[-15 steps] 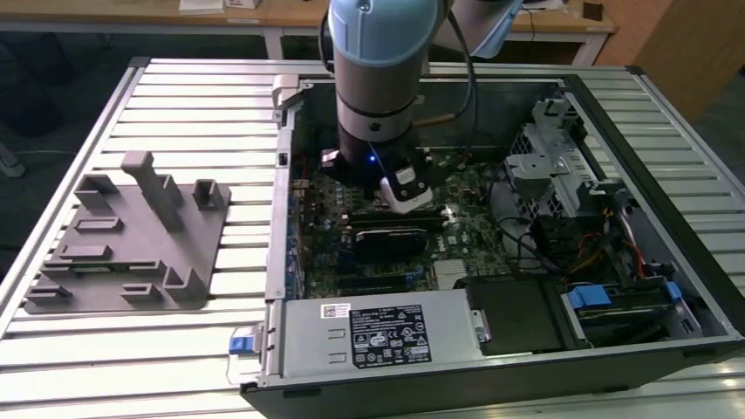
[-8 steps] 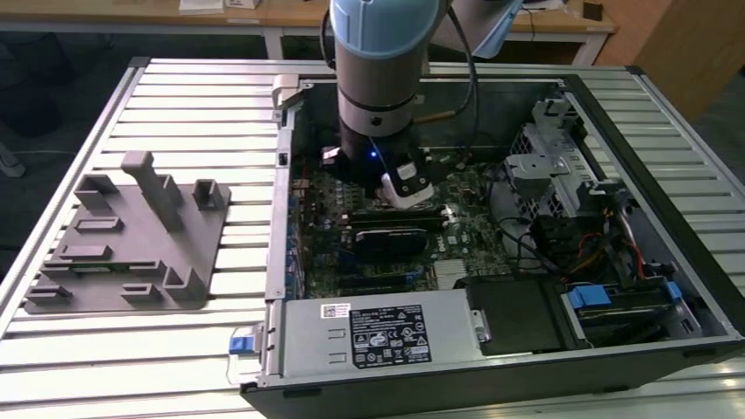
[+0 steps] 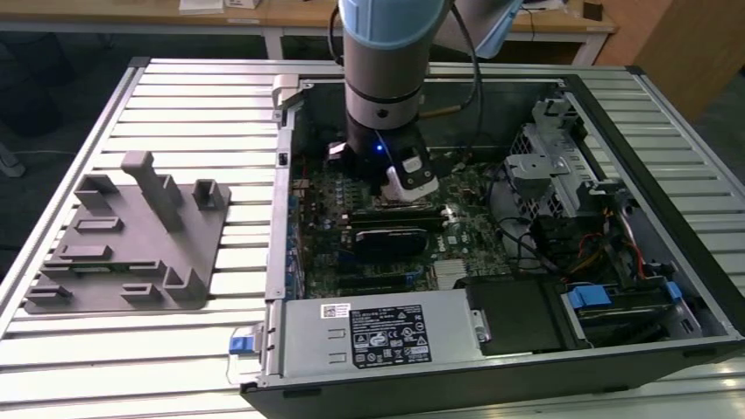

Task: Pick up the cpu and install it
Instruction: 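Install the second cpu locking lever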

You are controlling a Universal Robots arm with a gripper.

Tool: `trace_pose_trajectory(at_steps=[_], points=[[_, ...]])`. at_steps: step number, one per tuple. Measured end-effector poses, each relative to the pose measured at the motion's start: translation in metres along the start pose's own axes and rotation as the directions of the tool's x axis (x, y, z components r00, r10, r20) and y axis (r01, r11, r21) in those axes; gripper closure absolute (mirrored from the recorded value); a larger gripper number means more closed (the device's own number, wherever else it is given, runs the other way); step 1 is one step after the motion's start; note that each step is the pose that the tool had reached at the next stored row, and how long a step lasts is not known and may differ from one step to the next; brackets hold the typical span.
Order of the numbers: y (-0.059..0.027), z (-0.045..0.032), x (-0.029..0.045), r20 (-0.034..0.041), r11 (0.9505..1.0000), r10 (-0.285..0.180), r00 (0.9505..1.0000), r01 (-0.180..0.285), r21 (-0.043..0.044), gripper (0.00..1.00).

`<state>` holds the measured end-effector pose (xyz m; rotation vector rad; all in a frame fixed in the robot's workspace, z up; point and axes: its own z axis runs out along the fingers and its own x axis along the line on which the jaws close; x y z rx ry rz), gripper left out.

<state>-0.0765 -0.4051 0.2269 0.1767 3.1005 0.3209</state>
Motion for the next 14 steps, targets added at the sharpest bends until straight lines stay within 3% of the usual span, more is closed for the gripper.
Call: trace_pose_trajectory(at_steps=[14], points=[[0.0155,0.0034,-0.0252,0.0061,0.9997,0.018,0.9998,-0.018,0.019,0.89]])
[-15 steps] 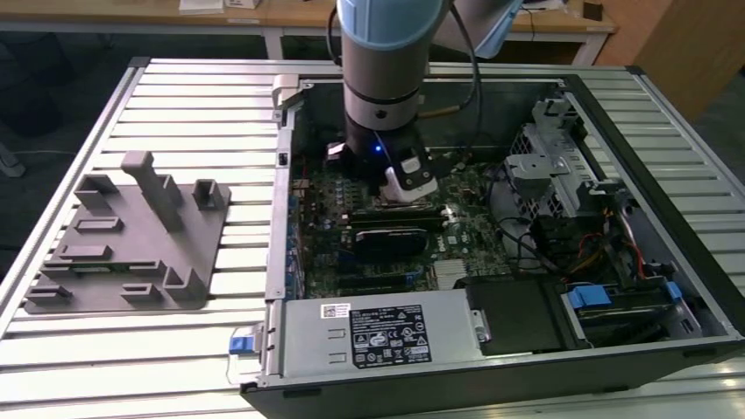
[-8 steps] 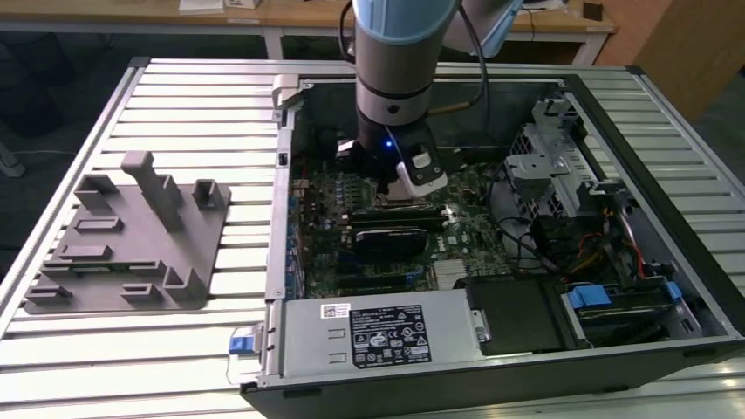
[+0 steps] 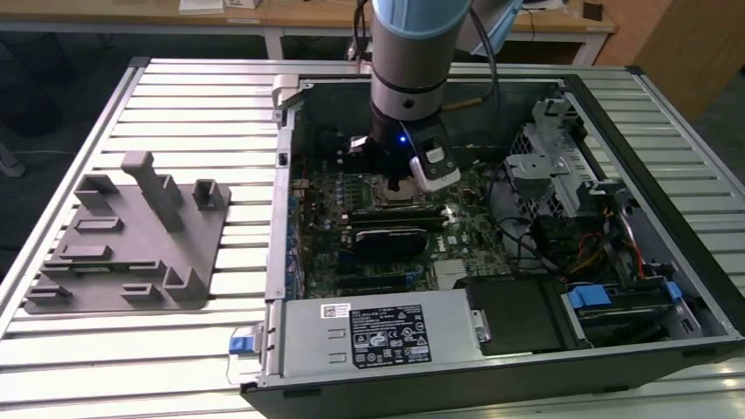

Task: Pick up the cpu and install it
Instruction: 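Install the second cpu locking lever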

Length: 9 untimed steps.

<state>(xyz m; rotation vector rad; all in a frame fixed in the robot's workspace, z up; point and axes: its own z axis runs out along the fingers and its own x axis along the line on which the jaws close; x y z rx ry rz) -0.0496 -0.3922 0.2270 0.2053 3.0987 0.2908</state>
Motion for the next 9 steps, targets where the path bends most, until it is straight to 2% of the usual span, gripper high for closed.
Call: trace_pose_trajectory(at_steps=[9], points=[[0.0113,0.0023,-0.0123,0.0032,0.9999,0.005,1.0,-0.005,0.0158,0.89]])
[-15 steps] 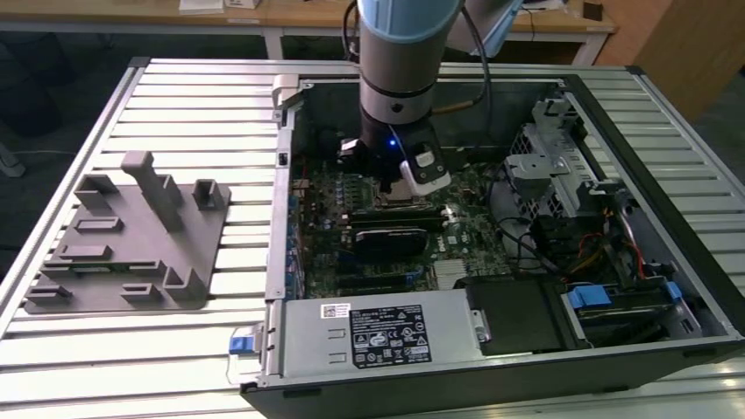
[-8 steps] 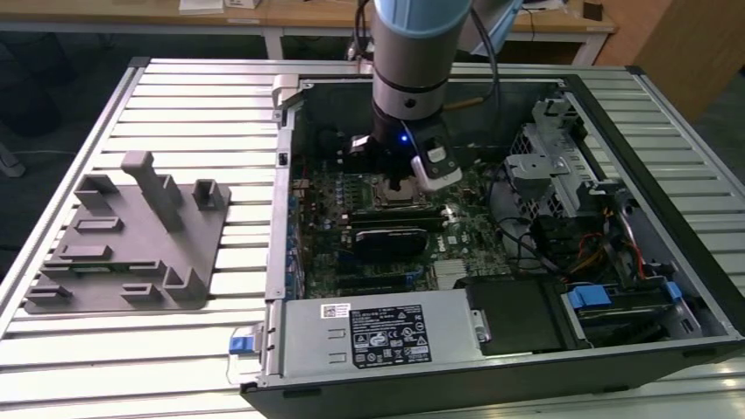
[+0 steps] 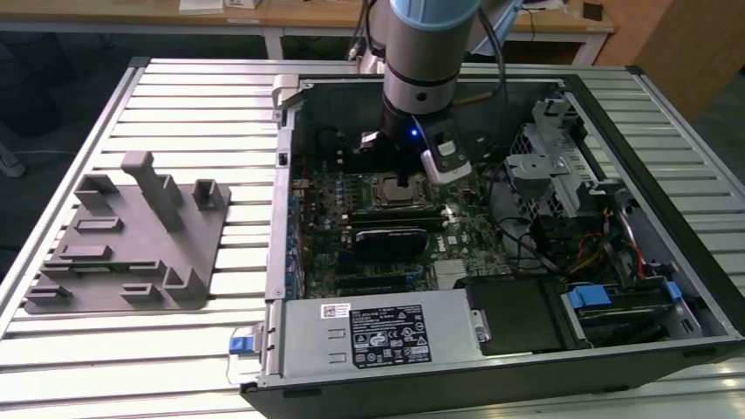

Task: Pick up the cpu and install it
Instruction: 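Install the second cpu locking lever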

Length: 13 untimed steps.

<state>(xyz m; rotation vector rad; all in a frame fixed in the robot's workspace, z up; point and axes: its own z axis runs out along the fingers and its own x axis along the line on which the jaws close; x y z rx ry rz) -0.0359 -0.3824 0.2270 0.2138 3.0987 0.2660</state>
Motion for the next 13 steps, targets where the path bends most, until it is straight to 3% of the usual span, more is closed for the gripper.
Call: trace_pose_trajectory(at_steps=[13], points=[[0.0054,-0.0029,-0.002,0.0003,1.0,0.0,1.0,0.0,0.0011,0.89]])
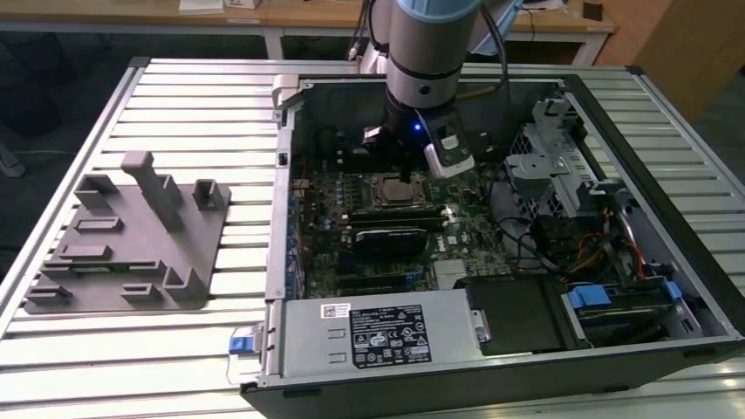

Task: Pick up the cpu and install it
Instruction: 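Install the second cpu locking lever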

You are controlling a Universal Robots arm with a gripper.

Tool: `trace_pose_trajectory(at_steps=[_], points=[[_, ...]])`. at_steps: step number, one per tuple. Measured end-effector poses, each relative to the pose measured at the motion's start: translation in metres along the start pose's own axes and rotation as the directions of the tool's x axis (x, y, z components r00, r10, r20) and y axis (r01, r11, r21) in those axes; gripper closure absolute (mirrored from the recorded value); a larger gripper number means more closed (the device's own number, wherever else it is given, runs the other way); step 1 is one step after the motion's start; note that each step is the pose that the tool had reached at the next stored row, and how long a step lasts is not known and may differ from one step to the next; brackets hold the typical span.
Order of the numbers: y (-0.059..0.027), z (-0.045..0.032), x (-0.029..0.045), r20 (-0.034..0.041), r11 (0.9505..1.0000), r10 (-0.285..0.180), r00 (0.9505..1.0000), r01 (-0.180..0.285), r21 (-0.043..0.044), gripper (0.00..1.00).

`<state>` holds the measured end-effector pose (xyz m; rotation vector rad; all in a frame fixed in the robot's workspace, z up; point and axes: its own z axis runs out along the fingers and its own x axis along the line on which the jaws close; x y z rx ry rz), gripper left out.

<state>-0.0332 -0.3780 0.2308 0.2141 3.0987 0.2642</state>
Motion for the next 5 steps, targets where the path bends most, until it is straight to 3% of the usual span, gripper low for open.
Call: trace_pose_trajectory(at_steps=[5], points=[[0.0002,-0.0006,-0.0001,-0.0001,1.0,0.0,1.0,0.0,0.0002,0.89]])
